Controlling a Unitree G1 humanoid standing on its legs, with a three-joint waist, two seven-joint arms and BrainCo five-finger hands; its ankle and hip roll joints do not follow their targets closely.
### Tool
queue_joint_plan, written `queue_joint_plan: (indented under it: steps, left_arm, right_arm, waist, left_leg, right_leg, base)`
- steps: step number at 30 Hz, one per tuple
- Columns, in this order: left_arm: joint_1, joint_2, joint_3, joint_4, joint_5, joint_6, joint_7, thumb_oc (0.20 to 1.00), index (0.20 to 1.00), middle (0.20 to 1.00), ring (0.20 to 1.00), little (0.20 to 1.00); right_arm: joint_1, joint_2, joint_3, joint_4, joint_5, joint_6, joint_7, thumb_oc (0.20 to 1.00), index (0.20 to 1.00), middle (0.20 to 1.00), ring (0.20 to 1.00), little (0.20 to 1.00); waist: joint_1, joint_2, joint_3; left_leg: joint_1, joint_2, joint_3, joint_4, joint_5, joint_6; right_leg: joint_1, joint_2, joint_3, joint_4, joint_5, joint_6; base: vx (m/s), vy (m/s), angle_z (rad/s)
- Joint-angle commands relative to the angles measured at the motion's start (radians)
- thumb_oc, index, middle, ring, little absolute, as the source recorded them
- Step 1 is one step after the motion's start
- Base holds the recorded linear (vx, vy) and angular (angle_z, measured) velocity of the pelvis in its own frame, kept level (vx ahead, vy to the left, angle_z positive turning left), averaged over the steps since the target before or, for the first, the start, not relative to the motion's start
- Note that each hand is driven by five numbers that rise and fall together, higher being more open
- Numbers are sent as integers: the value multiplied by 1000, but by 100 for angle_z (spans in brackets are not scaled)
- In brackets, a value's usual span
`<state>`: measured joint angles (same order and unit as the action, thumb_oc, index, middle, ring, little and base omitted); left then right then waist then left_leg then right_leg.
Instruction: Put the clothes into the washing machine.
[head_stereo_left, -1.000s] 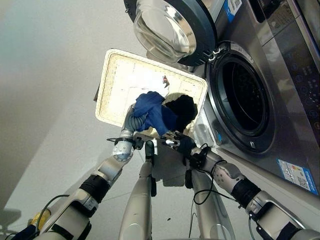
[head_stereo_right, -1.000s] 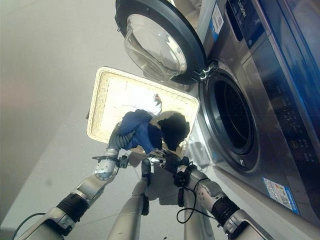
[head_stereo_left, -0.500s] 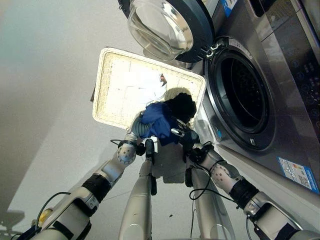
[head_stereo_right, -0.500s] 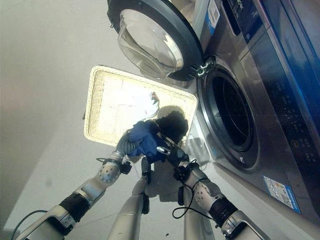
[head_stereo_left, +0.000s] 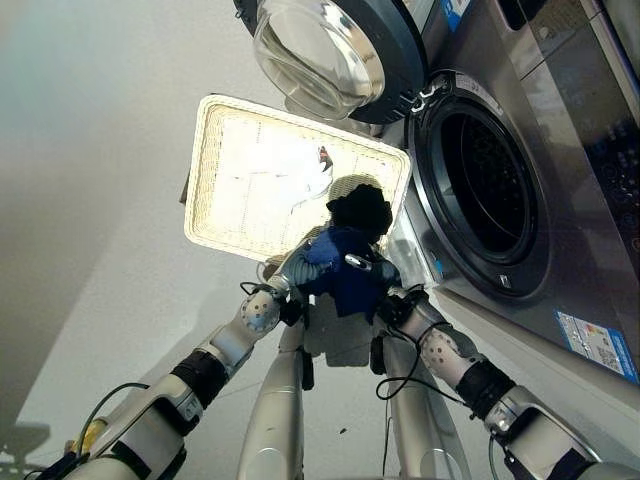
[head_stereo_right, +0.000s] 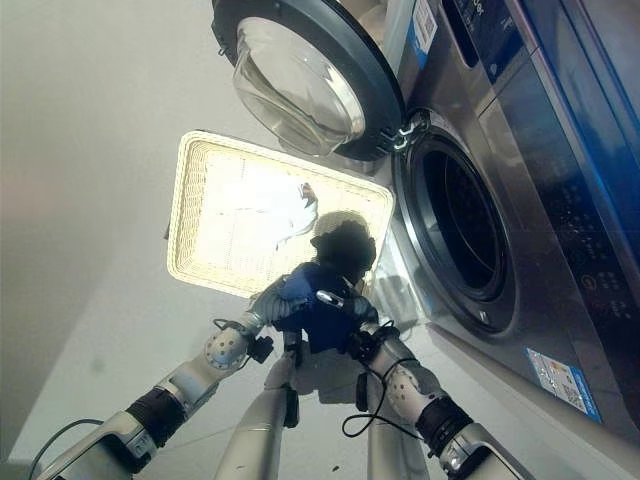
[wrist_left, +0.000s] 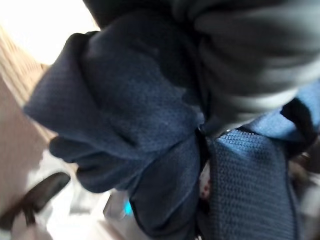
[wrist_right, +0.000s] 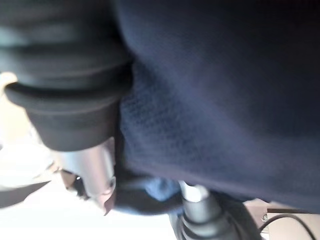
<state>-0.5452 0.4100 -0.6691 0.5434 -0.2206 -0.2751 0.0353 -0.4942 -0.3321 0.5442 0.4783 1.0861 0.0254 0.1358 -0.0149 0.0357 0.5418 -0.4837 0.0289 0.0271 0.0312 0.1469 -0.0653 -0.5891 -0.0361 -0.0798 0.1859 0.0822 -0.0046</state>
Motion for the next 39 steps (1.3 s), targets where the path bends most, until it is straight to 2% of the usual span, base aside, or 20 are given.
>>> queue_joint_plan:
  steps: [1,2,8,16,17,18,19,20,25,26,27,30,33,39]
  left_arm:
    - [-1,-22,-15,-77,-37,-124,-55,200,200,200,200,200]
    - [-4,2,-11,-94,-38,-136,-74,200,200,200,200,200]
    - [-23,52,-2,-139,-89,-130,-130,200,200,200,200,200]
    - [-39,70,5,-177,-124,-94,-150,200,200,200,200,200]
    - [-38,73,1,-183,-132,-87,-149,200,200,200,200,200]
    - [-38,73,0,-183,-132,-86,-147,200,200,200,200,200]
    - [-39,74,-1,-183,-132,-84,-148,200,200,200,200,200]
    - [-40,70,0,-184,-131,-74,-141,200,200,200,200,200]
    - [-30,70,0,-183,-138,-60,-118,200,200,200,200,200]
    - [-25,65,1,-185,-131,-51,-88,442,442,442,442,442]
    - [-20,62,2,-184,-126,-40,-54,1000,1000,1000,1000,1000]
    - [-3,51,15,-173,-118,-18,44,1000,1000,1000,1000,1000]
    - [17,40,27,-166,-123,-21,98,1000,1000,1000,1000,1000]
    - [63,8,79,-132,-205,-3,210,1000,1000,1000,1000,1000]
  right_arm:
    - [4,46,31,-76,8,110,69,1000,1000,1000,1000,1000]
    - [8,23,40,-85,-27,148,91,1000,1000,1000,1000,1000]
    - [-2,-15,41,-83,-1,193,160,1000,1000,1000,1000,1000]
    - [-2,-12,58,-89,0,197,212,1000,1000,1000,1000,1000]
    - [4,-12,62,-92,22,187,214,558,558,558,558,558]
    - [4,-11,62,-92,23,183,213,517,517,517,517,517]
    - [5,-10,63,-92,23,178,212,410,410,410,410,410]
    - [4,-7,64,-94,28,170,207,200,200,200,200,200]
    - [14,-2,65,-96,43,150,200,200,200,200,200,200]
    - [17,1,67,-98,40,146,198,200,200,200,200,200]
    - [19,1,68,-98,36,144,198,200,200,200,200,200]
    - [26,1,67,-101,34,140,187,200,200,200,200,200]
    - [40,4,62,-97,45,126,180,200,200,200,200,200]
    - [44,10,8,-55,106,29,96,200,200,200,200,200]
  waist:
    - [-26,2,-22]
    - [-24,-1,-22]
    - [-18,-9,-22]
    - [-15,-12,-22]
    - [-15,-11,-22]
    - [-15,-11,-22]
    - [-15,-10,-22]
    - [-16,-10,-22]
    - [-19,-7,-22]
    - [-20,-6,-22]
    - [-21,-5,-22]
    - [-21,-1,-22]
    - [-20,3,-22]
    - [-15,15,-22]
  left_leg:
    - [-31,-77,-5,44,-45,16]
    - [-29,-79,-7,39,-44,18]
    - [-31,-80,-7,40,-43,21]
    - [-51,-82,-7,41,-38,20]
    - [-57,-84,-8,42,-37,19]
    - [-58,-84,-8,42,-36,19]
    - [-60,-84,-9,41,-36,19]
    - [-66,-84,-8,42,-35,19]
    - [-79,-84,-7,43,-34,18]
    - [-85,-85,-6,47,-34,18]
    - [-90,-85,-6,49,-33,17]
    - [-103,-86,-9,58,-32,16]
    - [-105,-88,-12,68,-38,16]
    - [-126,-91,-15,94,-42,12]
  right_leg:
    - [-14,35,-4,47,-36,89]
    - [-12,35,-4,41,-33,91]
    - [-13,32,-12,36,-25,94]
    - [-30,28,-15,28,-14,94]
    - [-36,27,-17,27,-10,95]
    - [-37,27,-17,26,-10,94]
    - [-39,28,-17,26,-9,94]
    - [-44,26,-18,24,-7,94]
    - [-59,27,-17,23,-4,94]
    - [-63,27,-17,24,-4,92]
    - [-67,29,-16,25,-4,91]
    - [-79,33,-13,35,-10,88]
    - [-79,33,-13,46,-22,85]
    - [-96,34,-25,78,-40,78]
  base:
    - [-21,-44,-1]
    - [-13,-35,0]
    - [0,-36,0]
    - [0,0,0]
    - [0,0,0]
    - [0,0,0]
    - [0,0,0]
    - [0,0,0]
    - [0,0,0]
    - [11,-2,-5]
    - [10,-4,-4]
    - [18,-24,-5]
    - [22,-47,-5]
    - [30,-47,-1]
